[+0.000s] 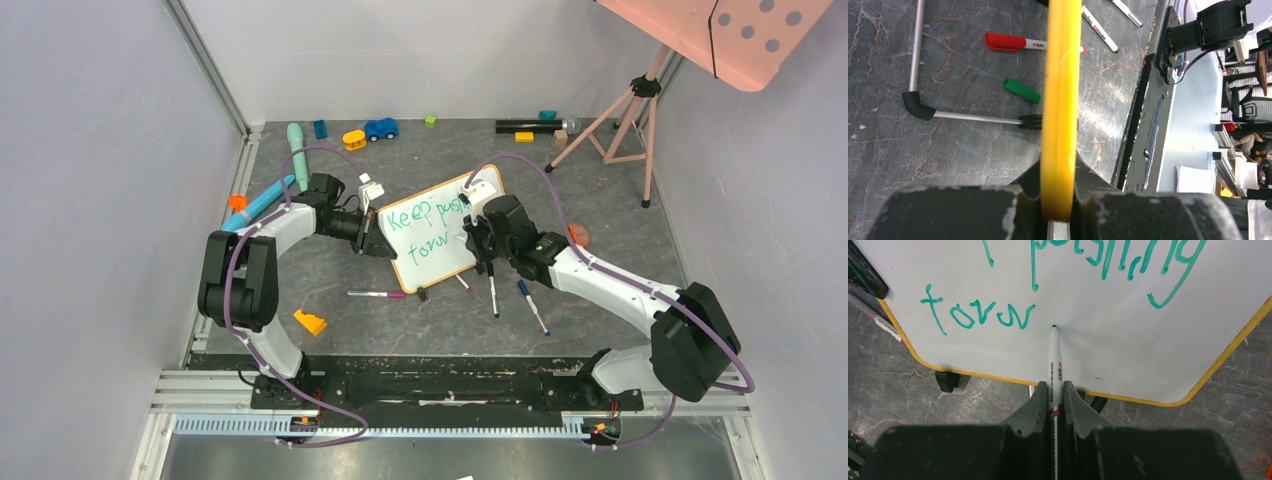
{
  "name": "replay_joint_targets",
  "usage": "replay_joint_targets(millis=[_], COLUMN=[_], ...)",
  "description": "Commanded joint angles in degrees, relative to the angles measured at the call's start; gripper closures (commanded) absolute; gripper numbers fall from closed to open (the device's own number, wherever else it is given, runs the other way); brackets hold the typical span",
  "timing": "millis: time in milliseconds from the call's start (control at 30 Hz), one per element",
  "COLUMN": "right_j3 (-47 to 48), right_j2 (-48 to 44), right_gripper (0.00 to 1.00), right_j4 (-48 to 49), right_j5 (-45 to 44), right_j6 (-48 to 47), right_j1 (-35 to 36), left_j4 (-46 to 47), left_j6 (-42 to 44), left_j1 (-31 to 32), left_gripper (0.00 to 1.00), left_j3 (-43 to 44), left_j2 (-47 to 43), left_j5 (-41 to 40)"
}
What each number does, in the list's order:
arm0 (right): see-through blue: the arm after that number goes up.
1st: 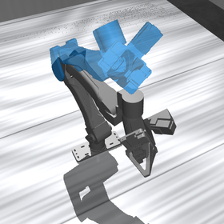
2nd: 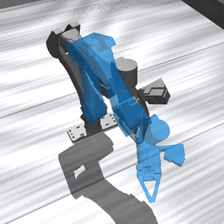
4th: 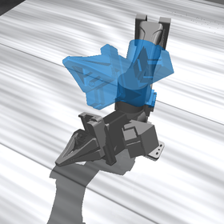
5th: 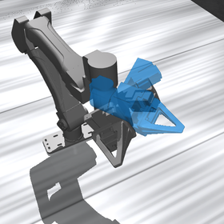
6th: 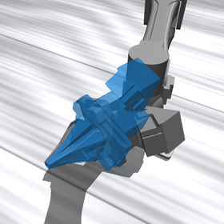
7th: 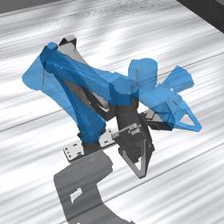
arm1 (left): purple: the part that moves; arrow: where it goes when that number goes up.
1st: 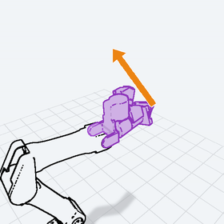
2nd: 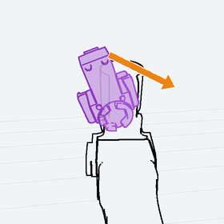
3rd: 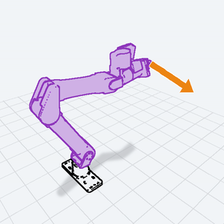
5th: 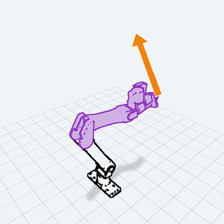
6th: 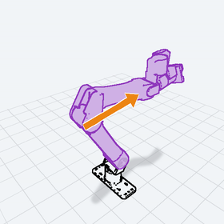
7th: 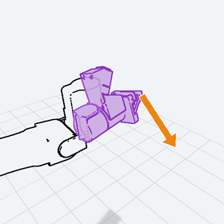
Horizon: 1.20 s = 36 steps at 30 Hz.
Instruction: Write a sentence on the whiteboard
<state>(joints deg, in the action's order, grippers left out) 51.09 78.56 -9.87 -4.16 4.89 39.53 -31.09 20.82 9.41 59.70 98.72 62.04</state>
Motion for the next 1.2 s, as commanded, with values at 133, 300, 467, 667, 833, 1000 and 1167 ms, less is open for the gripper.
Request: replay_joint_targets(millis=[133,300,467,667,833,1000,1167], right_j3=[3.21,4.32,4.33,2.55,1.01,-0.07,-0.73], right_j2=[1.15,1.81,2.25,2.00,1.32,0.71,0.09], right_gripper=[1.00,1.00,1.00,1.00,1.00,1.00,1.00], right_j4=[2.61,2.93,3.02,3.42,3.48,2.58,1.54], right_j5=[-1.84,-1.12,0.31,2.63,3.62,3.50,1.65], right_j6=[0.28,-0.13,-0.28,0.37,0.51,0.35,-0.03], right_j1=[-0.50,-0.51,-0.50,-0.51,-0.49,-0.50,-0.51], left_j4=[-6.04,-6.08,-6.10,-6.04,-6.09,-6.09,-6.09], left_j6=[5.65,5.72,5.65,4.45,5.67,5.64,5.64], left_j1=[3.07,3.07,3.07,3.07,3.07,3.07,3.07], left_gripper=[0.98,0.98,0.98,0.98,0.98,0.98,0.98], left_j3=[-2.46,-2.49,-2.49,-2.49,-2.49,-2.44,-2.49], left_j2=[1.31,1.36,1.36,1.30,1.40,1.40,1.42], left_j5=[-6.58,-6.54,-6.58,-6.58,-6.58,-6.56,-6.58])
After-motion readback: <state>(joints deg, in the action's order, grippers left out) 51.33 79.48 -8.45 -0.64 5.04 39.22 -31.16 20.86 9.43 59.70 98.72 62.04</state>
